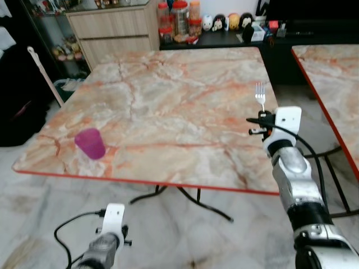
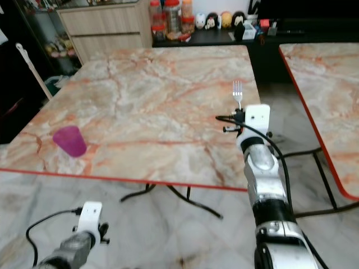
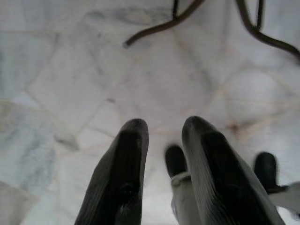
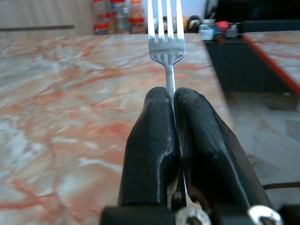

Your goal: Setting the table

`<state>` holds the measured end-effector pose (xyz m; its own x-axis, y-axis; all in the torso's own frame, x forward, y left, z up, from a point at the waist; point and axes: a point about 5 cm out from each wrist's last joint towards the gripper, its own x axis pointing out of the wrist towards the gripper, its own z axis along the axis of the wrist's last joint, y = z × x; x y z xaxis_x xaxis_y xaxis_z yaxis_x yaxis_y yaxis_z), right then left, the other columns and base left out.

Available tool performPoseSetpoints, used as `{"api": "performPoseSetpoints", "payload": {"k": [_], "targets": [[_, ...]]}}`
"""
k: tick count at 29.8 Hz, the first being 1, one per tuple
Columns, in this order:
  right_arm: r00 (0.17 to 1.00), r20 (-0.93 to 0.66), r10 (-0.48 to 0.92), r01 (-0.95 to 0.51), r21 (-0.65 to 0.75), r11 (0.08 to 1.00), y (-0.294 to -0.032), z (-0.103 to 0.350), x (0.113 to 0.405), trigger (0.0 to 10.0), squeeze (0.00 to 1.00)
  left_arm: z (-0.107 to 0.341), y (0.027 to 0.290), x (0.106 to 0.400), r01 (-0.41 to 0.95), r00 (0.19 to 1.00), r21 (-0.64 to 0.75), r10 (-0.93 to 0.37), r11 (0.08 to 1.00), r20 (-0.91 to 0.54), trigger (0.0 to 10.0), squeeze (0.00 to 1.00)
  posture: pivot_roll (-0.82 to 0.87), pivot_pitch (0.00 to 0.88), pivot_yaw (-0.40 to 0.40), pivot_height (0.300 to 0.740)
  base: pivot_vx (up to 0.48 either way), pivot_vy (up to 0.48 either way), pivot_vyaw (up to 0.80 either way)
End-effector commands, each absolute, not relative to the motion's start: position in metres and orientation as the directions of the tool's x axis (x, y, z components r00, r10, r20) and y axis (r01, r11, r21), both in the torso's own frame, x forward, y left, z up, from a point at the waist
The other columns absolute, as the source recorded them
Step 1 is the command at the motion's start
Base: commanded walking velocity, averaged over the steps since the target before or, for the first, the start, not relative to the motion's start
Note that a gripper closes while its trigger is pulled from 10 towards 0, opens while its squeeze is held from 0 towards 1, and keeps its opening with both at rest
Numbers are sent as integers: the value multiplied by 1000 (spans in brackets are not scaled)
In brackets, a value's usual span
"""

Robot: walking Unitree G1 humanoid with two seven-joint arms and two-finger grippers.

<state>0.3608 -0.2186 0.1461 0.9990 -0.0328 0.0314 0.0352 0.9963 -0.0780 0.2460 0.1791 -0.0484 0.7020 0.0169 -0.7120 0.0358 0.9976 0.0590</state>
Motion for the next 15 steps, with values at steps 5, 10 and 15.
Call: {"api": "performPoseSetpoints", "payload": {"k": [5,10,15], "targets": [[999,46,-28,32,-84,996,-215,150,363,10000,0,-47,187,246,27,704,82,39,996,-709,10000,0,-63,49,68,740,0,-296,0],[999,35,-36,39,-85,996,-216,147,363,10000,0,-47,186,246,24,706,82,41,996,-707,10000,0,-60,57,67,740,0,-287,0],[999,27,-38,40,-79,996,-215,145,363,10000,0,-47,187,246,12,704,81,49,997,-708,10000,0,-56,69,66,740,0,-222,0]]}}
